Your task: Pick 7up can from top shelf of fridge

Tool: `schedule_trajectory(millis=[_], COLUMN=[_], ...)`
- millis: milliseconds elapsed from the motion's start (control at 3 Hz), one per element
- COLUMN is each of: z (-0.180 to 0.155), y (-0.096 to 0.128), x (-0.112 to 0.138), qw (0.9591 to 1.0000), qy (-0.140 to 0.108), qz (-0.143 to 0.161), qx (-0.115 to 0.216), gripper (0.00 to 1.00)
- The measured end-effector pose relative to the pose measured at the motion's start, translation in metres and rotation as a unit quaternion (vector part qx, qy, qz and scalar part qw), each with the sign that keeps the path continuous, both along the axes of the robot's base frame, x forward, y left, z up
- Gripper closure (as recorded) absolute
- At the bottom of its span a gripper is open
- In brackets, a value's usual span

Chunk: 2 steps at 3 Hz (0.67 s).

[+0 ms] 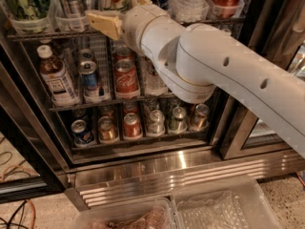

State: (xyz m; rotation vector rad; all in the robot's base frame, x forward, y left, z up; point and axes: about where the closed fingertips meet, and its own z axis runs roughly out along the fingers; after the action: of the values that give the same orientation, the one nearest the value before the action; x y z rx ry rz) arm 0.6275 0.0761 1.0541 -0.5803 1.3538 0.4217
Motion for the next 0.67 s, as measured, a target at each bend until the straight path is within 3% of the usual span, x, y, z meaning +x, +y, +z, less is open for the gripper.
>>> schedule_trajectory(millis=[667], z=[0.002], y=[0.0006], x=[-0.002], qw=[1.0], qy=[-0.002], qz=[0.003], qx=[-0.002], gripper=[0.24])
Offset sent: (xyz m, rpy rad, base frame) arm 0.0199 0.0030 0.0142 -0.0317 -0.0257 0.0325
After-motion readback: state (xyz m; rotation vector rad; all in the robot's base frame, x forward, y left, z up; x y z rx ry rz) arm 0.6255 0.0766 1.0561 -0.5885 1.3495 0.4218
